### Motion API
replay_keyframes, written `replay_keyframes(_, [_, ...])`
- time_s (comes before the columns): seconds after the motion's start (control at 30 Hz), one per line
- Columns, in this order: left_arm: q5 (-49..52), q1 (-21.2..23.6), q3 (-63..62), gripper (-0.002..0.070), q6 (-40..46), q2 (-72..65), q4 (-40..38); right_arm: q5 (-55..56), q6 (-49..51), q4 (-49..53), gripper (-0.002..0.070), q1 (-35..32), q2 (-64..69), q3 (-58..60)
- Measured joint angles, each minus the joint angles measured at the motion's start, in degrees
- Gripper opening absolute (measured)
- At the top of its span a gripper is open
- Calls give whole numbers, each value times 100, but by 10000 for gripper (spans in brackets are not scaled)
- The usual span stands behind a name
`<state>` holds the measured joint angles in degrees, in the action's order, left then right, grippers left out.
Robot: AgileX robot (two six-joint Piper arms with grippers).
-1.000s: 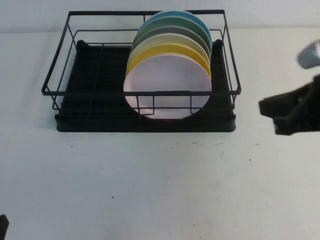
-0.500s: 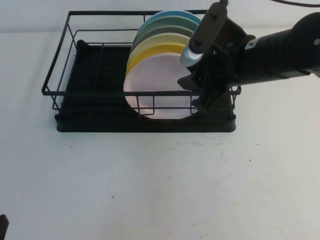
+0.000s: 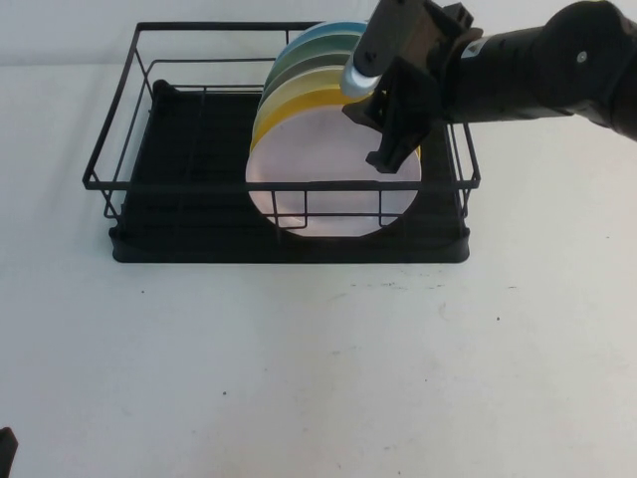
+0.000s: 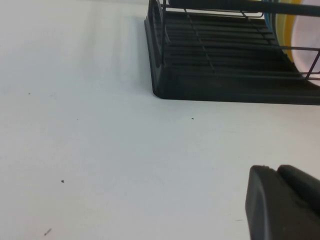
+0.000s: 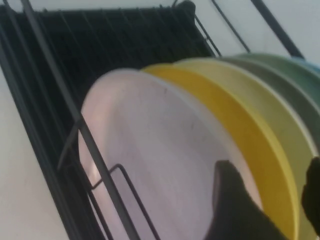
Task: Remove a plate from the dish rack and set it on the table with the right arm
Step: Grasp the plate from the shelf
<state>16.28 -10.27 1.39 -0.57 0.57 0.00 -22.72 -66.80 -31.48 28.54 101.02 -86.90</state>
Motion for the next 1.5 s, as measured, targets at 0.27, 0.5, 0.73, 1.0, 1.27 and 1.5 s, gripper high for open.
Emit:
replay_keyframes(0.27, [0,0,0,-3,0,0,0,28,-290,28,267,-35,368,-5])
replay_keyframes(0.5, [0,0,0,-4,0,0,0,163,-434,28,260,-127,539,-43])
replay_keyframes(0.73, [0,0,0,-4,0,0,0,431,-446,28,258,-159,698,-43])
replay_keyframes(1.0, [0,0,0,-4,0,0,0,572,-455,-26,174,-182,798,-43])
replay_keyframes(1.27, [0,0,0,-4,0,0,0,312,-482,-25,65,-182,581,-43])
replay_keyframes(1.5, [0,0,0,-4,0,0,0,210,-460,33,62,-182,-528,-43])
